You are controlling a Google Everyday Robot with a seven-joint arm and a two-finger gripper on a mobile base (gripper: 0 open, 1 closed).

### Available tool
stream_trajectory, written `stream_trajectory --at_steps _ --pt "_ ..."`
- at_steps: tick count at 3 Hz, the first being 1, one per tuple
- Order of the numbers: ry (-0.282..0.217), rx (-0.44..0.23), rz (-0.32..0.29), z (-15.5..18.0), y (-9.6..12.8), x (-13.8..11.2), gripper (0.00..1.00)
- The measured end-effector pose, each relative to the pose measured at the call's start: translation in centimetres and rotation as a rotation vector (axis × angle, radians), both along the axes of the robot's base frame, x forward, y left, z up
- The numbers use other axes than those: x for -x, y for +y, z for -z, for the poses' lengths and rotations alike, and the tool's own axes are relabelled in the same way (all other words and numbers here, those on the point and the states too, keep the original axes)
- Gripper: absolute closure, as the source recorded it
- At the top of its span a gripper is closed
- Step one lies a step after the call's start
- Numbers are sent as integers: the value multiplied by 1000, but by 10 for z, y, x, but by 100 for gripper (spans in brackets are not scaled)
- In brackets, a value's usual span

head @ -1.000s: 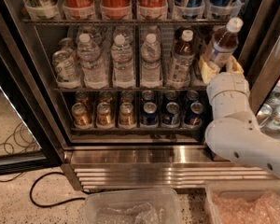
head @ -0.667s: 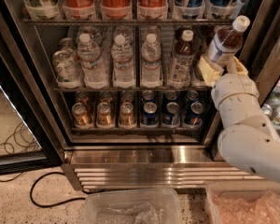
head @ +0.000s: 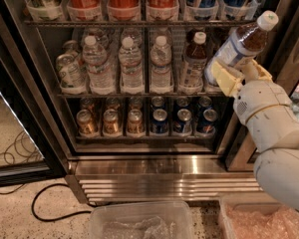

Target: Pick blue plastic bottle from middle shelf of fridge

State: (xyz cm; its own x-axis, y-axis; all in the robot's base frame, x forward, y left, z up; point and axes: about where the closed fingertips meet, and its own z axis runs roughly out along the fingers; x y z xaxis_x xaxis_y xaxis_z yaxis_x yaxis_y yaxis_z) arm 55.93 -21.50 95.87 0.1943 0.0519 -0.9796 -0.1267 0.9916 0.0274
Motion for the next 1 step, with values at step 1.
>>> stream_trajectory --at_steps 1 --pt "-5 -34 -40 -5 5 9 100"
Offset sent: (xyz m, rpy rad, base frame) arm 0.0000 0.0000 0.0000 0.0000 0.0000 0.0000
